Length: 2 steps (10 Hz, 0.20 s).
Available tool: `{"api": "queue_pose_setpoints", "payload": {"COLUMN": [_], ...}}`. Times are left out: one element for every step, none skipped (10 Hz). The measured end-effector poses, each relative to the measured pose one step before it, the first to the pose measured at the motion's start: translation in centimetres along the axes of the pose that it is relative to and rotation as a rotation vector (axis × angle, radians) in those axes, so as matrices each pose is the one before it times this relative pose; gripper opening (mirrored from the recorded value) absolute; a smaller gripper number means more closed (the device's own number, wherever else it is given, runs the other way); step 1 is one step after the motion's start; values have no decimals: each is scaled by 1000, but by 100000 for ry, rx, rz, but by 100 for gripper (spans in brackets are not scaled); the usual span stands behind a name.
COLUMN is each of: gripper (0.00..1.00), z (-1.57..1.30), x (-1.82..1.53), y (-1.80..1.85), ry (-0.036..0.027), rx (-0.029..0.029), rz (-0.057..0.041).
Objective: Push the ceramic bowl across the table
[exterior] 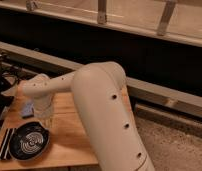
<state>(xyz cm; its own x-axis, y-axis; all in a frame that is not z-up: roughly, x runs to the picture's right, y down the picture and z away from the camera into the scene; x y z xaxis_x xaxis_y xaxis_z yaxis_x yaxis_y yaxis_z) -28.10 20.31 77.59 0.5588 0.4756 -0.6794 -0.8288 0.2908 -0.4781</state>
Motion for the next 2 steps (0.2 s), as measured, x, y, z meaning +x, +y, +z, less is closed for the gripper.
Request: {"api": "queue_pose_setpoints", "payload": {"gripper": [0,0], "z": [21,46], "x": [-178,-75], "y": [326,334], "ry": [-16,195], "rx": [38,86], "rz": [-428,-480]}}
